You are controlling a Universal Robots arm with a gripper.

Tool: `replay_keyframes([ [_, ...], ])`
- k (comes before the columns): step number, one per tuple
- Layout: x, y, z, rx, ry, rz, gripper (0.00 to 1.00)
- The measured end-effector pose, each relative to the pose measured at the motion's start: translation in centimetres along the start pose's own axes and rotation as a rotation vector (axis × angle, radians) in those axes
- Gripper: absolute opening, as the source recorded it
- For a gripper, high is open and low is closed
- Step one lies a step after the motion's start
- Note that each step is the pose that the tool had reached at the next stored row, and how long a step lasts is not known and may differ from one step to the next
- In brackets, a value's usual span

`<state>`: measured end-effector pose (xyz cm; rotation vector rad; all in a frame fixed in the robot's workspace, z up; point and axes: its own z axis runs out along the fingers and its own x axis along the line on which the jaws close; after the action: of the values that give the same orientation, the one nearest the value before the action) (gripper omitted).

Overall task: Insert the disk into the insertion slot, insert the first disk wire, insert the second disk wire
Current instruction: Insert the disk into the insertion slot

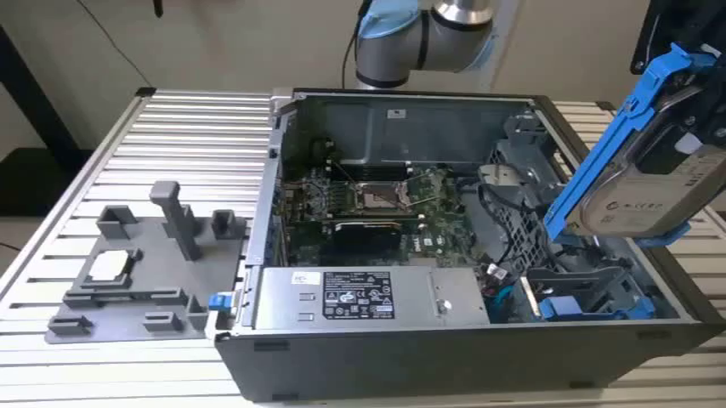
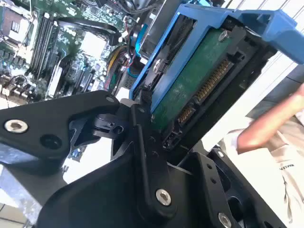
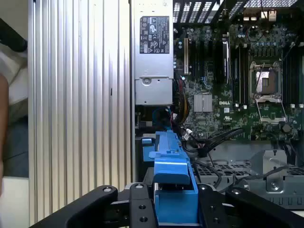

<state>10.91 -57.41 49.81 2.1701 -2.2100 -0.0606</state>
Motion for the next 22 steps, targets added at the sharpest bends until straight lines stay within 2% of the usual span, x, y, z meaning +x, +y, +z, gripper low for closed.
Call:
replay_keyframes([
  [3,0.00,0.00,0.00,-0.0059,0.0003,0.000,0.33],
  [10,0.00,-0.03,0.19,-0.0059,0.0001,0.000,0.33],
  [22,-0.01,-0.56,0.75,-0.0057,0.0002,0.000,0.33],
])
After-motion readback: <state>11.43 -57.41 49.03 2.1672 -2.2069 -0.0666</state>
